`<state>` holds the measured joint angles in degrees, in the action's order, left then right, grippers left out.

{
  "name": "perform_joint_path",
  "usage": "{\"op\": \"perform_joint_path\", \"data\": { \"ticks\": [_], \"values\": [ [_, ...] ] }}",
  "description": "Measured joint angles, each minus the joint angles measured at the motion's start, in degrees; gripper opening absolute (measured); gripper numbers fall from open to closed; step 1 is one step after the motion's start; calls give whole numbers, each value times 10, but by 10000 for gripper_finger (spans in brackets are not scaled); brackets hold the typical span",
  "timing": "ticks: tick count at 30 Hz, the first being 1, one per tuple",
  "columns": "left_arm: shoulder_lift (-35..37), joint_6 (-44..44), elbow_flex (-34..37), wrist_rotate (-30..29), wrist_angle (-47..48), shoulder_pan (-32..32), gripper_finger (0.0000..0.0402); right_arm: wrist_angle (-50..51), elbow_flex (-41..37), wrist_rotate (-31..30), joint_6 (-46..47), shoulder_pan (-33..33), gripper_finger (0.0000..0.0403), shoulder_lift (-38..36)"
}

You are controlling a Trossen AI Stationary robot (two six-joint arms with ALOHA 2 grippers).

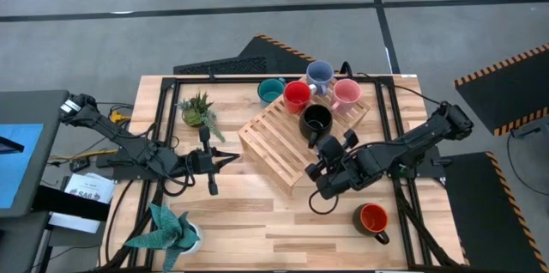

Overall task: Place coffee mugs
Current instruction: Put the black mug on the shelf, then put the blue mug on the shelf

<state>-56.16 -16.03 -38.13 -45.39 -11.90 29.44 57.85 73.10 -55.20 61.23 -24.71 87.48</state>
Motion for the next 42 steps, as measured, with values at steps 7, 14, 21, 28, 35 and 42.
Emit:
{"op": "perform_joint_path", "data": {
  "ticks": [7, 14, 21, 28, 35, 42],
  "values": [
    [0, 0, 0, 0, 0, 0, 0, 34, 0, 41, 2, 0, 18, -1],
    [0, 0, 0, 0, 5, 0, 0, 136, 31, 142, 2, -18, 19, -5],
    [0, 0, 0, 0, 9, 0, 0, 317, 118, 232, 34, -81, 30, -6],
    [0, 1, 0, 0, 9, 0, 0, 328, 124, 190, 88, -142, 19, -58],
    [0, 16, 0, 0, 9, -9, 0, 321, 94, 96, 151, -176, 22, -101],
    [-1, 27, 0, 15, 9, -32, 0, 309, 81, 22, 158, -175, 30, -104]
  ]
}}
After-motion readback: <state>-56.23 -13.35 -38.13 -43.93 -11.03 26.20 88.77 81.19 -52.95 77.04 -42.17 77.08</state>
